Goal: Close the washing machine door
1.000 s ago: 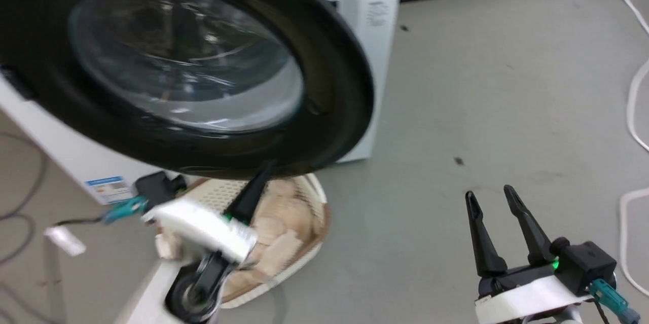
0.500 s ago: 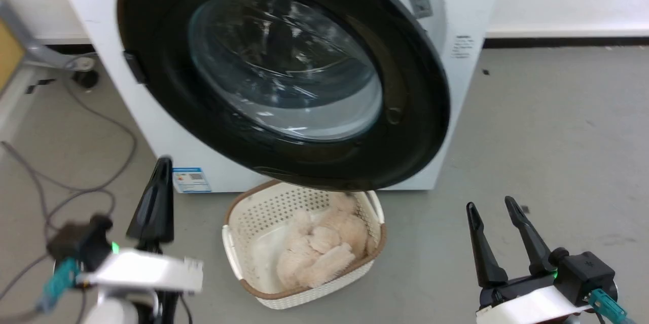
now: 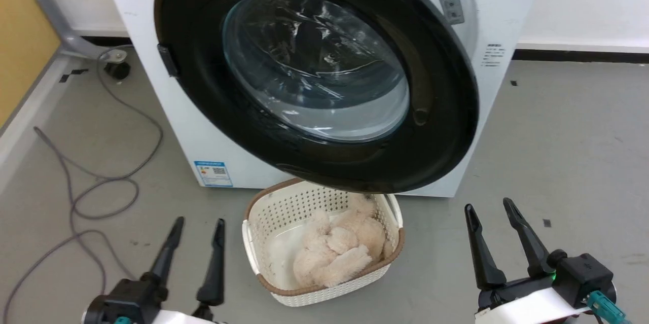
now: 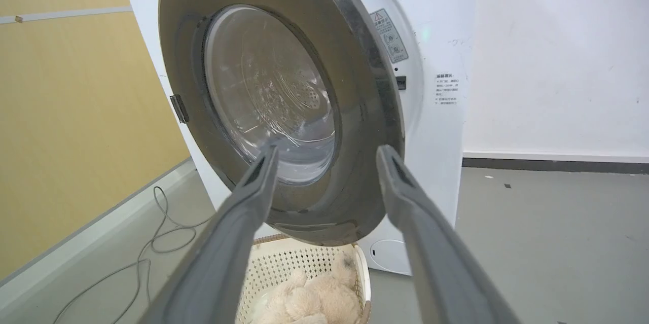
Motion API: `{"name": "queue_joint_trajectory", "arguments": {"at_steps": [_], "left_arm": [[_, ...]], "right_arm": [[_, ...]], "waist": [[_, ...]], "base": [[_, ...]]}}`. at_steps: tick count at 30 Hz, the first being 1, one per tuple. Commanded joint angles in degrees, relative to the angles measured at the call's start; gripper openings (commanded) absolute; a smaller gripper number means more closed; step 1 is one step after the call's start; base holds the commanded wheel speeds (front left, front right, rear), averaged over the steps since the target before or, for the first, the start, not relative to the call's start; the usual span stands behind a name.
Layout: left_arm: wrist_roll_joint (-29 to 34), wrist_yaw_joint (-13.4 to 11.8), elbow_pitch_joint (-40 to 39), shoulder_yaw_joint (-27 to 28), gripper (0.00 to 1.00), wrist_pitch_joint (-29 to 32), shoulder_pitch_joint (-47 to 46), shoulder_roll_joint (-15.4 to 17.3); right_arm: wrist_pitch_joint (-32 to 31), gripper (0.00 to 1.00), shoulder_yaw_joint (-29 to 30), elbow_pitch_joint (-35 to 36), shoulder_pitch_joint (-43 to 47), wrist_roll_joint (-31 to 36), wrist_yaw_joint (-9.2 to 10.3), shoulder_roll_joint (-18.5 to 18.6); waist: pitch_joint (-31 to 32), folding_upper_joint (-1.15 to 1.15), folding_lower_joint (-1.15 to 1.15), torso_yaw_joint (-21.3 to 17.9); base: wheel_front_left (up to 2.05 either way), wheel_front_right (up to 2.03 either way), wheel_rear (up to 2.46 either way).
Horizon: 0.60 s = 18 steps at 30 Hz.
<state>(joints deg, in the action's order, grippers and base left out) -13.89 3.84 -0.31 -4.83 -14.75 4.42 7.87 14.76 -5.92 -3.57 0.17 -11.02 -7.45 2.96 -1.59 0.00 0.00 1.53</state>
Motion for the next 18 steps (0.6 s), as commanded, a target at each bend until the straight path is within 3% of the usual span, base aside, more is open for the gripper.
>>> {"name": "queue_joint_trajectory", "arguments": {"at_steps": [1, 3, 4, 5, 6, 11, 18], "left_arm": [[0.4, 0.4, 0.2, 0.1, 1.0, -0.2, 0.3, -0.2], [1.1, 0.9, 0.4, 0.3, 1.0, -0.2, 0.0, -0.9], [1.3, 1.2, 0.5, 0.4, 1.0, -0.2, -0.2, -1.2], [1.7, 1.4, 0.5, 0.4, 1.0, -0.2, -0.4, -1.5], [2.2, 1.6, 0.6, 0.4, 1.0, -0.2, -0.6, -1.7], [3.6, 2.3, 0.5, 0.3, 1.0, -0.2, -1.5, -2.7], [4.3, 2.9, 0.5, 0.4, 1.0, -0.2, -3.3, -3.8]], "right_arm": [[0.2, 1.0, -0.1, 0.3, 0.8, 0.4, -0.03, -0.1], [0.2, 1.0, -0.4, 0.2, 0.7, 0.8, -0.03, -0.1], [0.2, 0.87, -0.8, 0.1, 0.6, 0.8, -0.03, -0.1], [0.2, 0.27, -1.1, 0.0, 0.5, 1.0, -0.03, -0.1], [0.2, 0.0, -1.6, 0.0, 0.3, 1.3, -0.03, -0.1], [0.2, 0.0, -3.6, -0.7, -2.1, 1.6, -0.03, 2.2], [-1.7, 0.0, -6.8, -5.1, -11.2, -1.4, -0.03, 10.1]], "waist": [[-0.1, 0.0, 0.0, 0.4], [-0.3, 0.0, 0.0, 1.2], [-0.4, 0.0, 0.0, 1.6], [-0.5, 0.0, 0.0, 2.1], [-0.7, 0.0, 0.0, 2.6], [-2.5, 0.0, 0.0, 5.1], [-6.4, 0.0, 0.0, 8.3]], "base": [[0.0, 0.0, 0.0], [0.0, 0.0, 0.0], [0.0, 0.0, 0.0], [0.0, 0.0, 0.0], [0.0, 0.0, 0.0], [0.0, 0.0, 0.0], [0.0, 0.0, 0.0]]}}
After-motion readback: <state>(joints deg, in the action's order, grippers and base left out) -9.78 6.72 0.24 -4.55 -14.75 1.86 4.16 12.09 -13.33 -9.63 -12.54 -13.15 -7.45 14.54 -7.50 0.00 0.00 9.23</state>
